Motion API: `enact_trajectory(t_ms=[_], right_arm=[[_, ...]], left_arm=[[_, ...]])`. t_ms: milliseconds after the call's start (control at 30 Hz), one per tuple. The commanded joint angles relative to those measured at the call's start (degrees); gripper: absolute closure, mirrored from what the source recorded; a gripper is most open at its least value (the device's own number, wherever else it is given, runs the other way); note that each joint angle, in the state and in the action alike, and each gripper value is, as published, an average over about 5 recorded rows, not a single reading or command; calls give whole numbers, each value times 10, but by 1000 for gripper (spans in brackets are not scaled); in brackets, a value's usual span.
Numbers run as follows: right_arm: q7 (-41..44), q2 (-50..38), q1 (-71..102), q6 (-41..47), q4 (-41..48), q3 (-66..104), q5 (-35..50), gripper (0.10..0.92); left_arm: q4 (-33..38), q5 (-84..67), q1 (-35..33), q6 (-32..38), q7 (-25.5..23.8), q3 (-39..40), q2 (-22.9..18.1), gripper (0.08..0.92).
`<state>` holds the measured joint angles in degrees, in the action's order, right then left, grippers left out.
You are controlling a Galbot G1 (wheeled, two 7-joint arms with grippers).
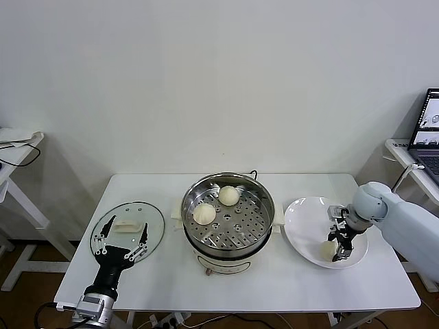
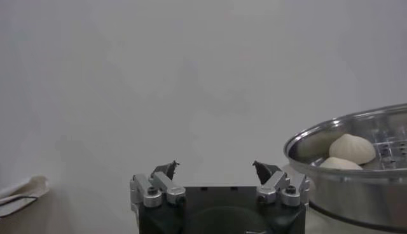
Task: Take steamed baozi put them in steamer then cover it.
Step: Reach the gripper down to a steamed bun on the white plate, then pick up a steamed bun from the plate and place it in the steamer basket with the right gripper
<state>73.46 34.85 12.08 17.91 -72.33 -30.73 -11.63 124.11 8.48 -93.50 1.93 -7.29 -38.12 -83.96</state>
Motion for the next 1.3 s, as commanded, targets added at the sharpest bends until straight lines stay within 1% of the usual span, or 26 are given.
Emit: enact_trajectory(t_ms=[33,133,300,433,567,800,1000,1167,1300], right_arm=[[8,-47,-101,-2,-31,-76,58,355],[18,-72,-183,-22,-47,-124,87,355],[35,-86,-359,-96,-69,-244,131,355],[43,-68,-481,-149,-87,-315,160,355],[46,-26,-565,-217,-100,-366,186,355],[27,68,-606,-332,-117,-397,190,355],[-11,159,-613,-399,-124,-426,176,355],[-45,218,-597,-456,-122,-442,116,355],[-66,242,-571,-485,-122,-441,75,355]], left_arm=[[2,1,-1,0,0,1,0,177],[3,2,-1,-1,0,2,1,177],[4,3,0,-3,1,2,5,177],[7,3,1,-6,1,2,6,177],[8,3,2,-8,1,1,9,177],[7,0,2,-9,0,-6,10,177],[3,-6,2,-8,-2,-14,12,177],[1,-10,3,-7,-3,-19,12,177],[-2,-11,6,-7,-3,-21,12,177]])
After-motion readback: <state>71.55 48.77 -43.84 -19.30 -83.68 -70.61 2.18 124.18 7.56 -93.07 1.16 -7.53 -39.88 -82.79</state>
